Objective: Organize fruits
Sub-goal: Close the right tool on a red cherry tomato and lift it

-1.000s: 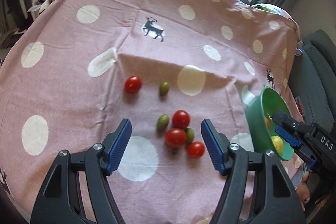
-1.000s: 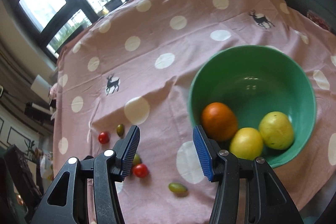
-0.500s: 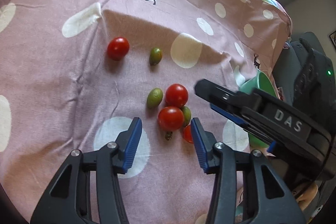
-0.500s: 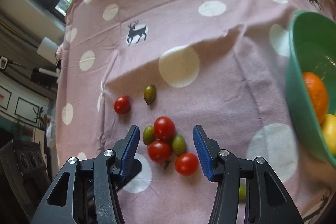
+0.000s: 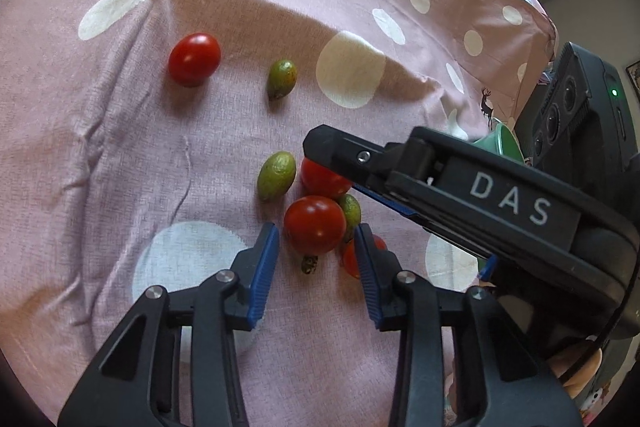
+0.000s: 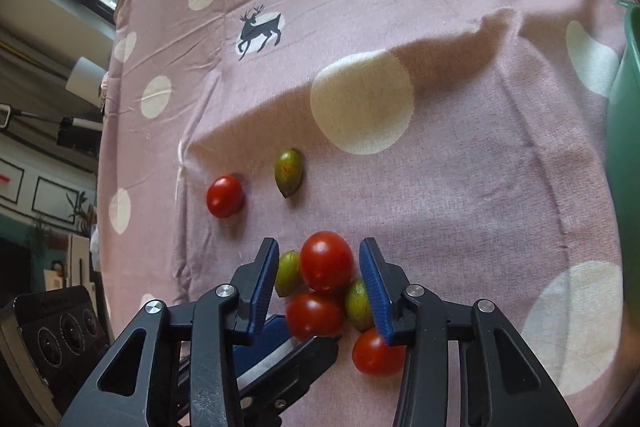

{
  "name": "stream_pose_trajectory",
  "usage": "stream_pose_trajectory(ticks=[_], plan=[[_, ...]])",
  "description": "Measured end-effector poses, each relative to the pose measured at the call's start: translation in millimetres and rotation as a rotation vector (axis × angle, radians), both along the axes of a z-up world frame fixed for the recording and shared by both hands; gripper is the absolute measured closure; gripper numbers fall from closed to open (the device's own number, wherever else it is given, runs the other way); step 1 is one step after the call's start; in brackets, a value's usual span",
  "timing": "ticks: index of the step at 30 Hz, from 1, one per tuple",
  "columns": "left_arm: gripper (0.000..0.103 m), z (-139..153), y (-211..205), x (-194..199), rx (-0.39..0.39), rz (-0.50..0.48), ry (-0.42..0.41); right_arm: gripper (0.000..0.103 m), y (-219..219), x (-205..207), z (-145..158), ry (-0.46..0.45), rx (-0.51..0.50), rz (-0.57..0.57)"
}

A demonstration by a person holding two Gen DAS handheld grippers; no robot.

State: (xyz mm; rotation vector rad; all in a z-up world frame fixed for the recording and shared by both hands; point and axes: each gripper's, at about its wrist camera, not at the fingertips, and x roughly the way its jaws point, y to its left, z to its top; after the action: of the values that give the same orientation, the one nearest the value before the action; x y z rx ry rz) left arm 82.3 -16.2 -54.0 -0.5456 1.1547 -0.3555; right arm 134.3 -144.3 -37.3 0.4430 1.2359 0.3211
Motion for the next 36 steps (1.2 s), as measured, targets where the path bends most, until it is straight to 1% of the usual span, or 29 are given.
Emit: stream_pose_trajectory(ticks=[5,7,13,16,20,25,29,36], plan=[[0.072,-0.4,-1.9,2.7,0.006,0.009,-0.008,0.067,0.5,2.6,-7.0,0.022,0.001,0.001],[0.072,-1.1,-2.5,4.2,0.002,0.007,-0.008,0.070,0.9,3.2,-9.5,0.028,0.006,0.003],[0.072,-1.7,-5.3,6.0,0.009,0.010,-0.011,0.071,0.1,2.7,-9.0,0.017,0.003,0.005],[0.072,1.4,-8.9,5.7,0.027,0.007,-0.020,0.071,-0.4,2.0,-8.3,0.016,-0.001,-0.002],[0.072,9.9,-13.2,2.2,0.036,0.000,-0.052,0.071,-5.1,-0.1,-3.4,0.004,0.013,-0.015],[0.072,22.3,-17.6,-4.2,0.067,0.003,-0.101,0.071,-15.4,-5.9,5.8,-0.022,0.028,-0.041],[0.072,34.0,-22.0,-10.9,0.107,0.011,-0.152,0.071,-25.4,-12.7,16.2,-0.055,0.034,-0.067],[0.072,54.4,-35.2,-22.4,0.147,0.008,-0.242,0.071,-39.7,-24.9,35.3,-0.118,0.049,-0.108]])
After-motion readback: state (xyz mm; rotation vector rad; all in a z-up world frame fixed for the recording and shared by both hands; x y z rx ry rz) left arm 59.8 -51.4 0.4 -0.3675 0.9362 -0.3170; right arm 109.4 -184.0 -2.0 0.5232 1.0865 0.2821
